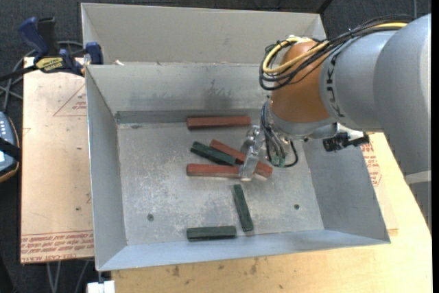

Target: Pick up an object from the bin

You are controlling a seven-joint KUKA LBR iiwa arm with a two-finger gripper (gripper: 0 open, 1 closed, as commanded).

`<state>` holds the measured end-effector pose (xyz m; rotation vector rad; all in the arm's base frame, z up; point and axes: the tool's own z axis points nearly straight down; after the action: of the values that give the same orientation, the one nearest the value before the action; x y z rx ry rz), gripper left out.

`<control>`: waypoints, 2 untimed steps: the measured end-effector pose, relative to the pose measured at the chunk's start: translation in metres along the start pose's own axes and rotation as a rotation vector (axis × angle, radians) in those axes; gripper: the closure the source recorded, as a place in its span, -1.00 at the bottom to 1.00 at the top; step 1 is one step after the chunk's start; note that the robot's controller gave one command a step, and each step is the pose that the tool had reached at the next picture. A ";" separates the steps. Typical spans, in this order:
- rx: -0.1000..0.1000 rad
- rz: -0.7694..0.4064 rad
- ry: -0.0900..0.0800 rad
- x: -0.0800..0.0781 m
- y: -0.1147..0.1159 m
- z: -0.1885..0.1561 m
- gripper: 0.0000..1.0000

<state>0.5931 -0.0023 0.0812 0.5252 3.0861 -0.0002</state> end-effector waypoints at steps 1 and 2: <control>0.001 -0.001 0.009 0.001 0.000 -0.018 1.00; -0.001 -0.002 0.005 0.000 0.001 -0.031 1.00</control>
Offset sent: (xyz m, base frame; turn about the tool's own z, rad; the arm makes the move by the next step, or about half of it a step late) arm 0.0001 0.0001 0.0052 0.0000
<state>0.5932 -0.0014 0.1121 0.5224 3.0915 0.0022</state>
